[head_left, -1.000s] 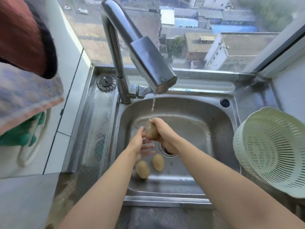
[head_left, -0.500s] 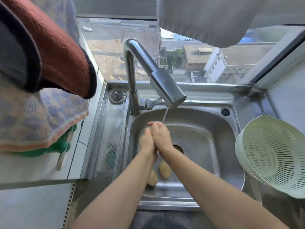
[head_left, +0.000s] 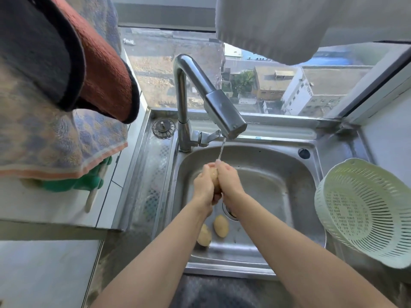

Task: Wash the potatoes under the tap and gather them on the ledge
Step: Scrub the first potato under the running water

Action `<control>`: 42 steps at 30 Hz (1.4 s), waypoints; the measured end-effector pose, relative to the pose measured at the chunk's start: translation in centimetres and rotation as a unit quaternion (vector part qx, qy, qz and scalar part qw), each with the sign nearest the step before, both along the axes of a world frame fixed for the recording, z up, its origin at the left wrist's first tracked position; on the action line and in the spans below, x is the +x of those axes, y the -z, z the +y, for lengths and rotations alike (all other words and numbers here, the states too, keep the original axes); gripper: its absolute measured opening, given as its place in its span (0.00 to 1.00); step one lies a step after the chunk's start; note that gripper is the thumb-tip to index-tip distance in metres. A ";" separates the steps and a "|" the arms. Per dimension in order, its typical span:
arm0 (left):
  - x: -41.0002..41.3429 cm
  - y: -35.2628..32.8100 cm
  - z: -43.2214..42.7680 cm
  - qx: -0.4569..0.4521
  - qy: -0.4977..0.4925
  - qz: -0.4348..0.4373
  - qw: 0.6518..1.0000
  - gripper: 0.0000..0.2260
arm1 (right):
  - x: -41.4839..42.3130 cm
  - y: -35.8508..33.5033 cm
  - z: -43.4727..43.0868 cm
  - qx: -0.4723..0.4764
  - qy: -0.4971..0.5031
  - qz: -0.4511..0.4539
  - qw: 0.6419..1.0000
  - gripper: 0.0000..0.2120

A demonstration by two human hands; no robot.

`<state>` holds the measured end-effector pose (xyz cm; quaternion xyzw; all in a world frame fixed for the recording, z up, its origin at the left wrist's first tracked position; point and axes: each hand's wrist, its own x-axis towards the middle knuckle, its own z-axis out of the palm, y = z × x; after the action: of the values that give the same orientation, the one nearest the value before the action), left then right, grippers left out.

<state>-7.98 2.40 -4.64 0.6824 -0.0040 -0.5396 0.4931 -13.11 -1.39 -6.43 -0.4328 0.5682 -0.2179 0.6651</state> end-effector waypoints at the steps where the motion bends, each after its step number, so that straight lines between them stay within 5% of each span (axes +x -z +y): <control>1: 0.2 -0.3 -0.1 0.002 -0.023 0.009 1.000 0.17 | 0.2 -0.2 0.5 -0.034 -0.032 0.002 0.999 0.10; 7: -0.6 -0.6 -0.6 -0.016 -0.010 -0.056 0.998 0.12 | 0.1 -1.5 -1.3 0.006 0.048 -0.028 0.998 0.11; 12: 0.2 -0.6 -1.0 -0.012 0.013 -0.080 0.997 0.15 | 0.0 -1.6 -0.5 -0.034 0.005 -0.015 0.999 0.03; 15: -0.7 -0.4 -0.8 -0.038 0.072 -0.143 0.986 0.18 | -0.2 -1.8 -2.1 0.041 0.075 -0.038 0.996 0.13; 18: 0.7 -1.3 -1.0 0.020 0.008 -0.039 0.999 0.15 | 0.1 -1.6 -0.3 -0.057 0.019 -0.063 0.996 0.07; 21: 1.3 -1.1 -0.5 0.049 0.065 0.012 0.997 0.20 | -0.8 -1.7 -0.8 -0.083 -0.023 -0.077 0.993 0.05; 24: -0.2 -0.6 -0.1 0.053 0.129 -0.180 0.974 0.24 | 0.0 -1.1 -2.3 0.000 0.072 -0.040 0.997 0.05; 26: -0.8 -0.1 0.1 0.039 0.151 -0.354 0.922 0.23 | 0.6 -0.4 -2.1 -0.016 0.122 0.028 0.992 0.06; 27: -0.7 -0.3 0.1 0.041 0.131 -0.367 0.920 0.22 | 0.5 -0.5 -1.7 -0.042 0.126 0.040 0.990 0.05; 29: 0.1 0.4 -0.2 0.054 0.072 -0.299 0.950 0.24 | 0.0 -0.7 -0.7 -0.092 0.081 -0.011 0.992 0.04; 32: 1.0 0.0 -0.5 0.077 0.018 -0.035 0.996 0.22 | -1.4 -1.0 -0.1 -0.102 0.001 -0.106 0.989 0.08; 35: -0.2 0.2 -0.4 0.048 0.090 -0.146 0.984 0.29 | -1.1 -0.7 -1.1 -0.027 0.065 -0.102 0.992 0.05; 38: -0.9 0.3 -0.1 0.022 0.063 -0.286 0.956 0.28 | 0.0 -0.6 -1.0 -0.068 0.094 -0.036 0.993 0.14; 42: 0.5 -0.3 -0.5 0.045 -0.033 -0.052 0.997 0.19 | -0.5 -1.1 0.8 -0.152 -0.011 -0.119 0.981 0.05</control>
<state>-7.48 1.89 -4.32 0.7308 0.0172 -0.4862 0.4787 -13.59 -0.60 -5.34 -0.5060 0.4406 -0.3440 0.6569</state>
